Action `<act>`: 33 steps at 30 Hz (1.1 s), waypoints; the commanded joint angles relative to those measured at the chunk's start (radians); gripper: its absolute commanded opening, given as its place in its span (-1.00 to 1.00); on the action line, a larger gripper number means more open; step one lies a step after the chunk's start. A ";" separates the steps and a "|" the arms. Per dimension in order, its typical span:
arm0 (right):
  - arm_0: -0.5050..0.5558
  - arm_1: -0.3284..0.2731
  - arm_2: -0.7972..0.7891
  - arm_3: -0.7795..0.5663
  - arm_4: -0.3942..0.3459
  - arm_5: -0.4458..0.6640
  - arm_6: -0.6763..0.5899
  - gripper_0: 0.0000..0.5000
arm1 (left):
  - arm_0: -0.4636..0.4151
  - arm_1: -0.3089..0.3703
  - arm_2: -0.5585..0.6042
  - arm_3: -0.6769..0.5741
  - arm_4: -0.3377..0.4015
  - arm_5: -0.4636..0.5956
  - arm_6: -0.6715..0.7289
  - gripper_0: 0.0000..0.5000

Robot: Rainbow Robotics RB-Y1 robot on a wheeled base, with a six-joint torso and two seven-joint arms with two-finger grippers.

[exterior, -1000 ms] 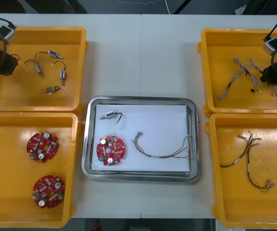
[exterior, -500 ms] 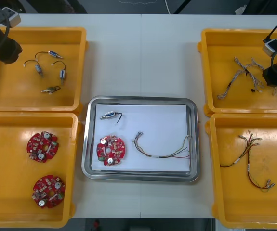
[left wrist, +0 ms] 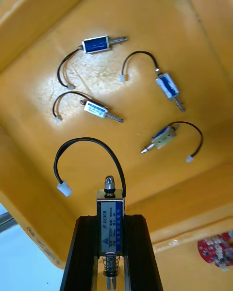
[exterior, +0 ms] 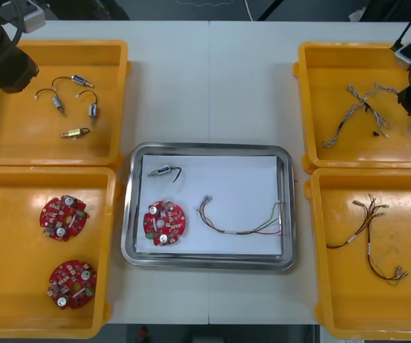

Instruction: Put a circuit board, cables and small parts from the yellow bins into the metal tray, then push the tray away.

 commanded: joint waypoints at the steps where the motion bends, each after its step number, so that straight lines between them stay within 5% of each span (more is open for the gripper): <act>1: 0.004 -0.005 -0.069 -0.142 0.040 0.118 -0.045 -1.00 | 0.021 -0.048 0.021 -0.134 0.013 0.027 0.192 -1.00; 18: 0.004 -0.011 -0.108 -0.588 0.062 0.710 -0.091 -1.00 | 0.046 -0.119 -0.002 -0.299 0.077 0.027 0.232 -1.00; 29: 0.058 0.044 -0.115 -0.916 0.026 0.726 -0.125 -1.00 | 0.050 -0.119 -0.011 -0.298 0.071 0.027 0.244 -1.00; 33: 0.122 0.051 -0.086 -1.059 -0.058 0.726 -0.138 -1.00 | 0.050 -0.119 -0.009 -0.292 0.071 0.027 0.249 -1.00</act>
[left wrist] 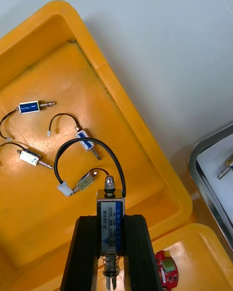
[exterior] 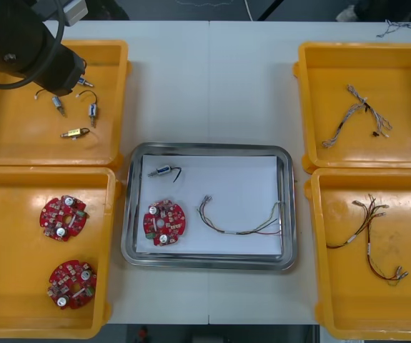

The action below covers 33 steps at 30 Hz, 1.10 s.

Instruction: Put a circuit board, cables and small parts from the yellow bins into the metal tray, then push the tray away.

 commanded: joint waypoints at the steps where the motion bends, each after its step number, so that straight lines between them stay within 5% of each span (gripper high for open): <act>1: 0.084 0.015 0.014 -0.174 -0.102 0.003 -0.044 -1.00 | 0.010 -0.007 -0.009 -0.027 0.001 0.007 0.038 -1.00; 14: 0.150 0.050 0.272 -0.479 -0.297 0.003 -0.150 -1.00 | 0.012 -0.007 -0.009 -0.007 -0.005 0.007 0.046 -1.00; 24: 0.143 0.145 0.507 -0.534 -0.320 0.003 -0.328 -1.00 | 0.012 -0.007 -0.004 0.000 -0.008 0.007 0.040 -1.00; 33: 0.163 0.151 0.697 -0.462 -0.296 0.003 -0.325 -1.00 | 0.012 -0.007 -0.001 0.005 -0.011 0.007 0.027 -1.00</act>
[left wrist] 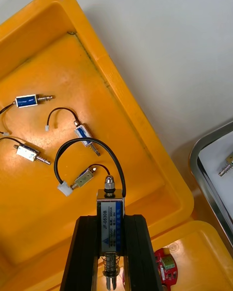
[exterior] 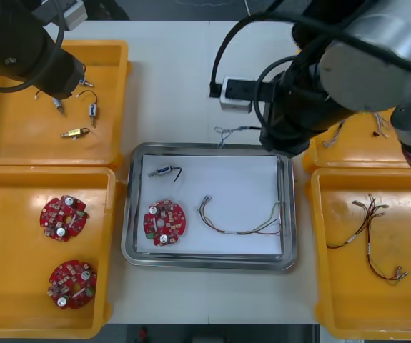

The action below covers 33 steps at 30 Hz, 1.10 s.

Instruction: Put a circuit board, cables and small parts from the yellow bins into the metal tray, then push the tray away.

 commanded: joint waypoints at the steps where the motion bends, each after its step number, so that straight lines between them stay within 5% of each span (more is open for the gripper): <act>1: 0.021 0.012 0.105 0.014 0.034 0.003 -0.021 -1.00 | 0.001 -0.007 0.000 -0.003 -0.010 0.006 0.026 -0.99; 20: 0.074 0.012 0.358 0.209 0.173 -0.363 -0.001 -1.00 | 0.001 -0.007 0.015 0.024 -0.015 0.006 -0.005 -1.00; 33: 0.074 0.010 0.406 0.291 0.195 -0.418 0.022 -1.00 | 0.001 -0.007 0.016 0.024 -0.016 0.006 -0.017 -0.99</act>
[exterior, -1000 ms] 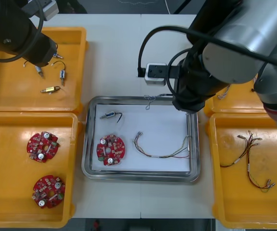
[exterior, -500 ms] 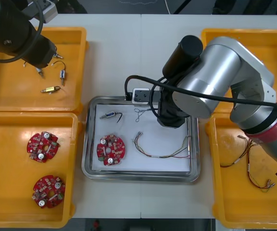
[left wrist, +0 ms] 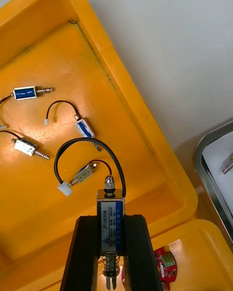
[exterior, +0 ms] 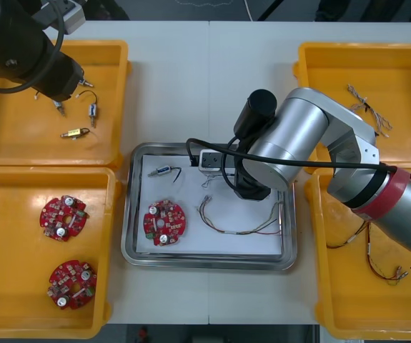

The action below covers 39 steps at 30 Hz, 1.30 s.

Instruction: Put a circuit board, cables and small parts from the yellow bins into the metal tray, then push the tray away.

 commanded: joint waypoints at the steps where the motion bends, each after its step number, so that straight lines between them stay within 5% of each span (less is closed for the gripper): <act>1: 0.004 0.010 0.016 -0.008 0.010 -0.011 0.021 -1.00 | 0.001 -0.007 0.016 -0.008 -0.011 0.006 -0.017 -1.00; 3: 0.007 0.012 0.016 -0.006 0.010 -0.011 0.021 -0.84 | 0.001 -0.008 0.016 -0.008 -0.011 0.006 -0.019 -0.99; 5: 0.007 0.010 0.016 -0.006 0.010 -0.011 0.018 0.02 | 0.001 -0.007 0.016 -0.008 -0.011 0.006 -0.019 -1.00; 6: 0.007 0.010 0.016 -0.008 0.010 -0.011 0.016 0.68 | 0.001 -0.007 0.016 -0.008 -0.011 0.006 -0.019 -1.00; 7: 0.007 0.012 0.016 -0.008 0.010 -0.009 0.015 0.91 | 0.001 -0.007 0.016 -0.008 -0.011 0.006 -0.019 -1.00; 19: 0.007 0.009 -0.024 -0.118 0.020 0.087 -0.002 1.00 | 0.001 -0.008 0.016 -0.008 -0.011 0.006 -0.020 -1.00; 32: 0.007 0.010 -0.141 -0.373 0.033 0.410 -0.013 1.00 | -0.001 -0.033 0.016 -0.017 0.004 0.006 -0.025 -1.00; 39: 0.007 0.010 -0.253 -0.491 0.033 0.410 -0.020 1.00 | -0.002 -0.054 -0.019 -0.043 0.023 0.006 -0.020 -1.00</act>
